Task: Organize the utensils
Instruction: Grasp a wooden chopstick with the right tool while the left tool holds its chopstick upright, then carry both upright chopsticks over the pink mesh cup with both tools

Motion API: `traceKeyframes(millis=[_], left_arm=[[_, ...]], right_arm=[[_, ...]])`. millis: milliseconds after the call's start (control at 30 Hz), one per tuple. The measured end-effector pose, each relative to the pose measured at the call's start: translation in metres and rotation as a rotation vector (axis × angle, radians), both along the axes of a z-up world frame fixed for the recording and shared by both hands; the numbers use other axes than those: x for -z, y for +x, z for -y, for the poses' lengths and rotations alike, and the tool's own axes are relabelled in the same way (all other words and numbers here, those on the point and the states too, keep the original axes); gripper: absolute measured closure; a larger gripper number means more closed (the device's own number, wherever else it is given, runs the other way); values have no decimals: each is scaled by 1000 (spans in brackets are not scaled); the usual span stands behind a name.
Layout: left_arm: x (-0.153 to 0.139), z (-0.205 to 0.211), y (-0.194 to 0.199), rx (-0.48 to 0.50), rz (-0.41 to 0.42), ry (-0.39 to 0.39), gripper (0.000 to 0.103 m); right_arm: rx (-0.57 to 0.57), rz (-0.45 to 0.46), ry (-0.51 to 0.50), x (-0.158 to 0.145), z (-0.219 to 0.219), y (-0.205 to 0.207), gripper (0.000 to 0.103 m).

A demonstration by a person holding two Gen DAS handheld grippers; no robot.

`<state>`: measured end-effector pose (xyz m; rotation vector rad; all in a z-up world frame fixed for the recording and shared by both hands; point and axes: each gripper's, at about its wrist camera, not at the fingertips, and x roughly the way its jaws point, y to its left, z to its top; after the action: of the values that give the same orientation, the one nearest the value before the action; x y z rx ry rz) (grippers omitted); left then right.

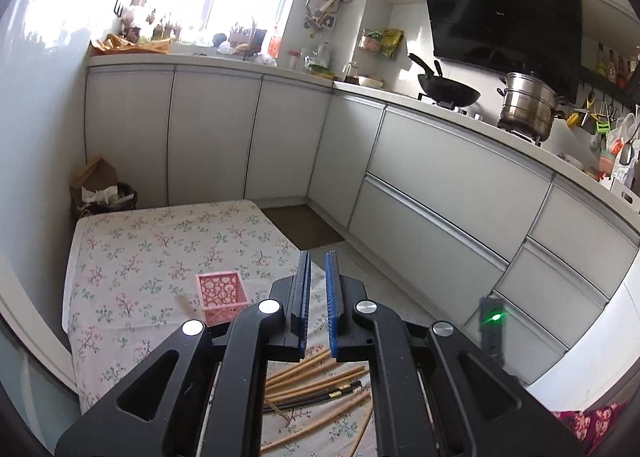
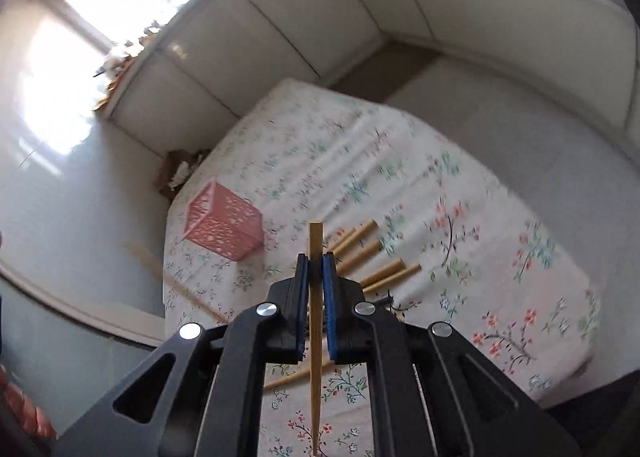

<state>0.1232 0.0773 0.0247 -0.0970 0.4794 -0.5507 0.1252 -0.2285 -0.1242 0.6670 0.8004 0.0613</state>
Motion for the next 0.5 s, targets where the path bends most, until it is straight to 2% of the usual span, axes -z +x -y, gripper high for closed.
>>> traceKeyframes(millis=[100,167,200,233,300,400,467,500], left_arm=[[-1,-1,-5,-1,-6,13,96],[10,-10,3,-35,-83,5,95],[25,-19,18,-77,-180,-2,89],[41,-27,34,-125,-272,-7,73],[78,-41,63,-210,-422,8,62],[132,-49,94,-288,-584,43,62],[173,-29,104,-257,-666,102,62],[184,-21,104,-253,-673,133,62]], right_arm=[[-53,59,-52,-14,-8,-16,96],[-78,76,-65,-19,-12,-21,96],[-85,78,-63,-19,-15,-23,96],[-96,73,-60,-18,-16,-22,96],[-91,63,-45,-16,-12,-27,96],[-73,45,-1,-6,-2,-30,95],[-64,31,12,2,4,-30,95],[-60,25,16,6,7,-29,95]])
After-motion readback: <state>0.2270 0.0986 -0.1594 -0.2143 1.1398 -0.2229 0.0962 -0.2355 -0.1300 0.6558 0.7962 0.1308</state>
